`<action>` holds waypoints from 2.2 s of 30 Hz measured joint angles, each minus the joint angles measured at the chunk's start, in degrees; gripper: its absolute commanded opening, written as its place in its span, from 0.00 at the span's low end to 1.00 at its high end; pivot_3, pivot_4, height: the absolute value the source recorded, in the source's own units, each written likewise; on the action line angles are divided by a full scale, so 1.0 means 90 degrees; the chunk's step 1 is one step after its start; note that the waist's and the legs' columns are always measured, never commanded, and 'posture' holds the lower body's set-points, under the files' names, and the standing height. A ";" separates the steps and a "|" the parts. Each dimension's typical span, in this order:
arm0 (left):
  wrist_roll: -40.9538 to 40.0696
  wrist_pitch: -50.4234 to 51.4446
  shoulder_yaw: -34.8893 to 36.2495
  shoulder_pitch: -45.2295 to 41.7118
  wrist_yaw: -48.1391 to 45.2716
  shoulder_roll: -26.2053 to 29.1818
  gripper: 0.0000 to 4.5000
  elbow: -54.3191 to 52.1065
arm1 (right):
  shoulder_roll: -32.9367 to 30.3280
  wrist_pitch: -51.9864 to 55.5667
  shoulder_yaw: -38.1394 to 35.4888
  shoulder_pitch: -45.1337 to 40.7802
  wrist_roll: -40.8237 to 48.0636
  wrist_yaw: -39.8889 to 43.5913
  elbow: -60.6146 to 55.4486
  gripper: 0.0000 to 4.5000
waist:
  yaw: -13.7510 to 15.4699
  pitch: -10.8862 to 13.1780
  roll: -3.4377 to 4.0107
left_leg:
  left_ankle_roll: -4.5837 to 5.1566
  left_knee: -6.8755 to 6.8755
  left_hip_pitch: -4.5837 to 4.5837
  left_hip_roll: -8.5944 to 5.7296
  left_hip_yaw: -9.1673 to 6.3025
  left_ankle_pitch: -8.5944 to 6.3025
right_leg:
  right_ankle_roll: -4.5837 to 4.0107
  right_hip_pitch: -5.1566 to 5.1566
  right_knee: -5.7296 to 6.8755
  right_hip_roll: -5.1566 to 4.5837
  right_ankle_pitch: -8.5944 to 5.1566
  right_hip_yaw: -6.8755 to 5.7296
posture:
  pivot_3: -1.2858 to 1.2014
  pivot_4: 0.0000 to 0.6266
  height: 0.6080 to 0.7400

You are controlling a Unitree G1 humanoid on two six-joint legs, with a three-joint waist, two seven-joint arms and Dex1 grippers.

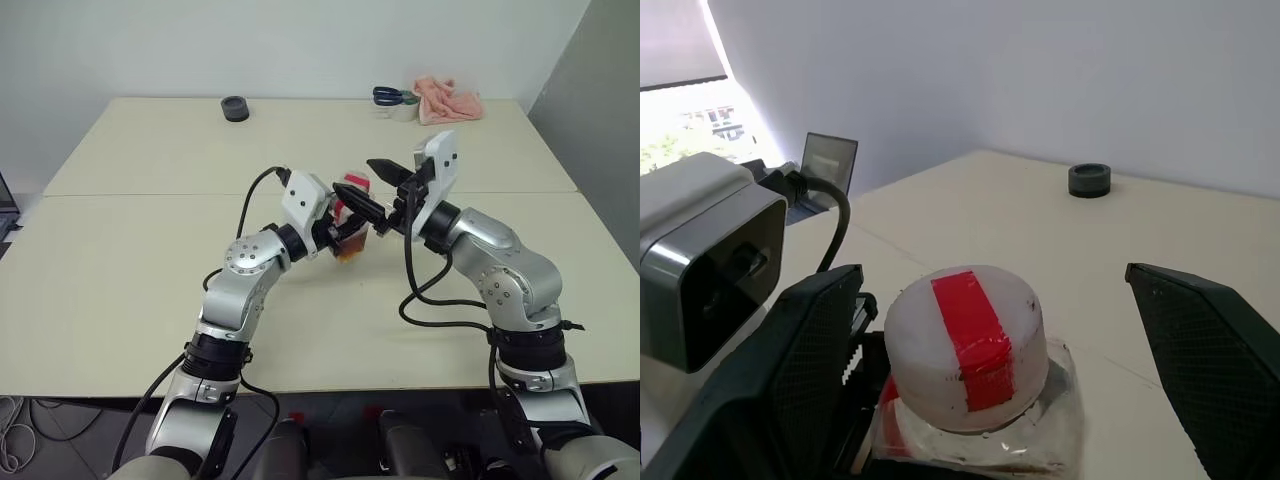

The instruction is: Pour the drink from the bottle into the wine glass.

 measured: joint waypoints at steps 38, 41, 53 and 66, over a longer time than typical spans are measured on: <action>-0.0213 0.0518 0.0118 0.0120 0.0057 0.0135 0.43 -0.0525 | -0.0170 -0.0129 0.0267 -0.0190 -0.0232 0.1114 0.0350 0.75 | 0.0000 0.0001 0.0002 | 0.0000 0.0001 0.0000 0.0001 -0.0003 0.0000 | 0.0000 0.0000 0.0000 -0.0001 0.0000 -0.0003 | 0.52 0.24 1.00; -0.0237 0.0518 0.0118 0.0120 0.0030 0.0135 0.43 -0.0525 | -0.0059 -0.0118 0.0204 -0.0190 -0.0184 0.1049 0.0351 0.75 | 0.0001 0.0001 0.0002 | 0.0000 0.0001 -0.0001 0.0000 -0.0003 0.0000 | 0.0000 0.0000 0.0000 -0.0001 0.0000 -0.0003 | 0.52 0.24 1.00; -0.0240 0.0515 0.0116 0.0120 0.0014 0.0116 0.43 -0.0525 | -0.0026 -0.0009 -0.0075 -0.0195 0.0107 0.0970 0.0349 0.75 | 0.0000 0.0001 0.0002 | 0.0000 0.0001 -0.0001 0.0000 -0.0002 0.0000 | -0.0001 0.0000 0.0000 -0.0002 0.0000 -0.0003 | 0.52 0.24 1.00; -0.0270 0.0531 0.0123 0.0197 -0.0174 0.0360 0.43 -0.0710 | 0.0047 -0.0043 -0.0023 -0.0209 0.0066 0.1120 0.0380 0.43 | -0.0010 0.0002 0.0004 | 0.0000 0.0000 0.0000 0.0001 -0.0002 0.0000 | -0.0001 0.0000 0.0000 0.0000 0.0000 -0.0002 | 0.52 0.24 1.00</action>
